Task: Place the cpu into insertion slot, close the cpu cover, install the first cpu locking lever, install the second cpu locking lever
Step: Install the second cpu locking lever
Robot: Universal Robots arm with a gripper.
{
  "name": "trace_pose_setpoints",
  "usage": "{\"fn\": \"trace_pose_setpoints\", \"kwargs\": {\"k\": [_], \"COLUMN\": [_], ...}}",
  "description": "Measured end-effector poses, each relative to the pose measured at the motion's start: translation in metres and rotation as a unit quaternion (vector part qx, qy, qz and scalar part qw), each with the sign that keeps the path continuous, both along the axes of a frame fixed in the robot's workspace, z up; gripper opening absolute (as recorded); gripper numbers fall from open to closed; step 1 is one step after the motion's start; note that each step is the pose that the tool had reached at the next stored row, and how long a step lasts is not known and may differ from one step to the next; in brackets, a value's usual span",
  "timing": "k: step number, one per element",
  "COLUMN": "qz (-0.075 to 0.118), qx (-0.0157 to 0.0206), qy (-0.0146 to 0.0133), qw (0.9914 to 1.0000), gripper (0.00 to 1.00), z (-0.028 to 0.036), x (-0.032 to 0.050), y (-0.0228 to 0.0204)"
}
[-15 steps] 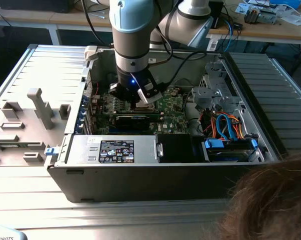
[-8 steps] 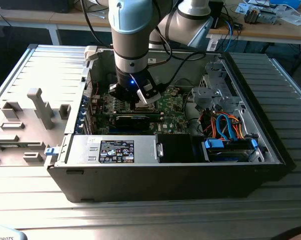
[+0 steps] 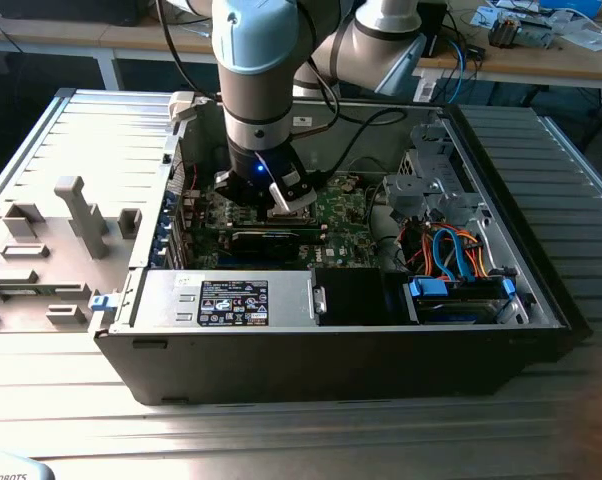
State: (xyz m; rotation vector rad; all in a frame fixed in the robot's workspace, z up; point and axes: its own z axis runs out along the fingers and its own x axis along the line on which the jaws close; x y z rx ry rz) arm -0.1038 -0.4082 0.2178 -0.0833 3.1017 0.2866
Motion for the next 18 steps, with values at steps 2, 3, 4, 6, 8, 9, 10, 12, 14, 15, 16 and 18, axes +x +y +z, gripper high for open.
{"fn": "trace_pose_setpoints", "kwargs": {"k": [2,3,4,6,8,9,10,12,14,15,16,18], "qz": [0.0,0.0,0.0,0.0,0.0,0.0,0.0,0.0,0.0,0.0,0.0,0.0], "qx": [-0.0001,-0.0001,0.0,-0.0001,0.0,-0.0001,0.0,0.0,0.0,0.0,0.0,0.0], "qy": [0.0,0.0,0.0,0.0001,0.0,0.0,0.0,0.0,0.0,0.0,0.0,0.0], "qw": [1.0,1.0,1.0,1.0,1.0,1.0,1.0,1.0,1.0,1.0,1.0,1.0], "gripper": [0.11,0.11,0.11,0.11,0.11,0.11,0.11,0.11,0.11,0.11,0.11,0.11], "z": [-0.0015,-0.0022,-0.0025,-0.0029,-0.0036,-0.0038,-0.0039,-0.0043,-0.0049,-0.0051,-0.0052,-0.0056], "x": [-0.0012,-0.002,-0.0025,-0.0033,-0.0042,-0.0043,-0.0045,-0.0048,-0.0051,-0.0052,-0.0053,-0.0057], "y": [0.0,0.0,0.0001,0.0003,0.0006,0.0007,0.0007,0.0008,0.0009,0.0009,0.0009,0.0009]}}
